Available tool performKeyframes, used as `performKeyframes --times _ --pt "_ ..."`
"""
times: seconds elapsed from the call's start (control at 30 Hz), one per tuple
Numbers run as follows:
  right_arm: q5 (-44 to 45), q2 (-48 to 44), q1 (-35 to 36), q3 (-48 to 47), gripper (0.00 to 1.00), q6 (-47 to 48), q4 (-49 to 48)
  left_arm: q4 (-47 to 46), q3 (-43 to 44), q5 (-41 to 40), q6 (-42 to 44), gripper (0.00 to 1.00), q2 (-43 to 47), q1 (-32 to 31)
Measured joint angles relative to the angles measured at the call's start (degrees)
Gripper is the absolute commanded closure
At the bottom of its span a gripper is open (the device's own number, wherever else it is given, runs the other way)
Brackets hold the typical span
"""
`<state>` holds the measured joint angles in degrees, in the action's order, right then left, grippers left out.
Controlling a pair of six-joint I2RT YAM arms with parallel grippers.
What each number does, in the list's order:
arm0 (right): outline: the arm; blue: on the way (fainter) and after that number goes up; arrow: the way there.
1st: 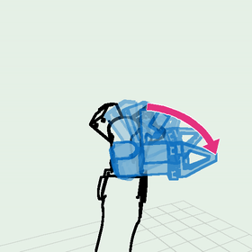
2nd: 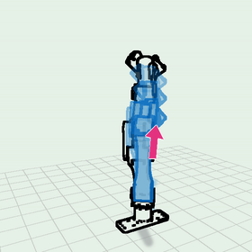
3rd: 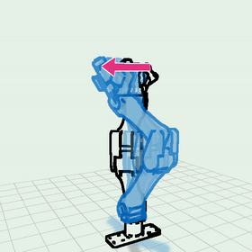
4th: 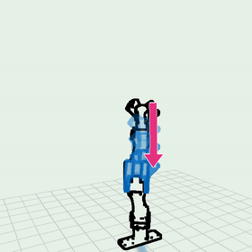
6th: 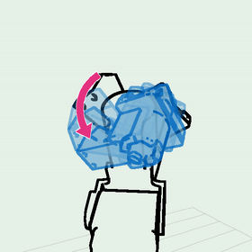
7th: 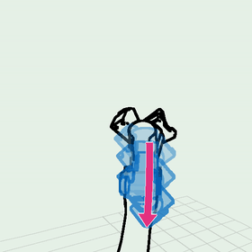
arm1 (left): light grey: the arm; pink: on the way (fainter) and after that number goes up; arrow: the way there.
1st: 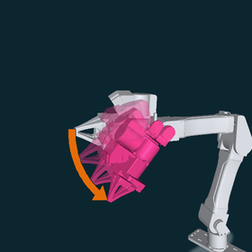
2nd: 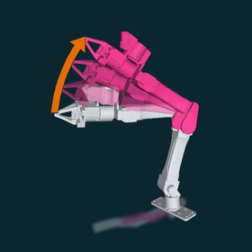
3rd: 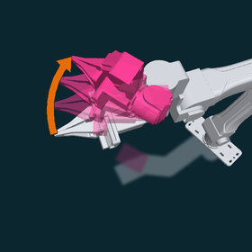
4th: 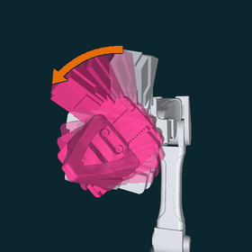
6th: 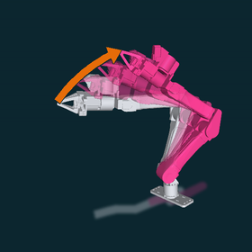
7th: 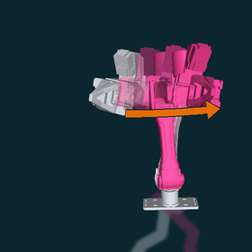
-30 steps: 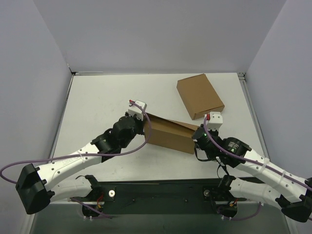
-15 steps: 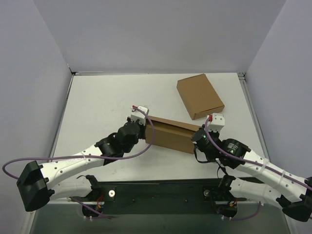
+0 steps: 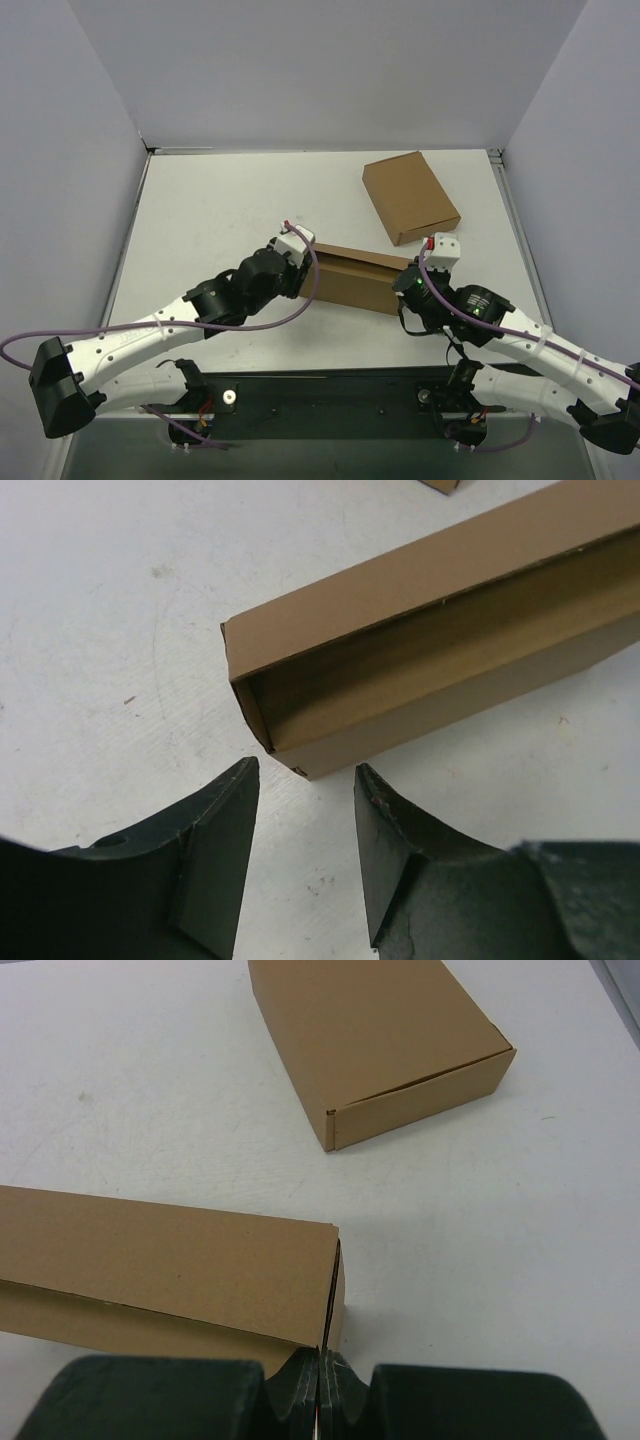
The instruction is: Fold the paper box
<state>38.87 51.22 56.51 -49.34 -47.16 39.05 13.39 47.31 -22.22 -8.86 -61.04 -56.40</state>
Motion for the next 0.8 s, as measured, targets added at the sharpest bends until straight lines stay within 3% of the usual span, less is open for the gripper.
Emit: performKeyframes --times 0.27,0.8 --pt "0.26 0.04 0.39 -0.02 1.00 0.70 0.09 4.55 4.31 5.99 3.15 0.46 0.26 3.58" --pt "0.35 0.04 0.59 -0.07 1.00 0.90 0.22 3.78 6.21 13.99 4.57 0.56 -0.85 10.21"
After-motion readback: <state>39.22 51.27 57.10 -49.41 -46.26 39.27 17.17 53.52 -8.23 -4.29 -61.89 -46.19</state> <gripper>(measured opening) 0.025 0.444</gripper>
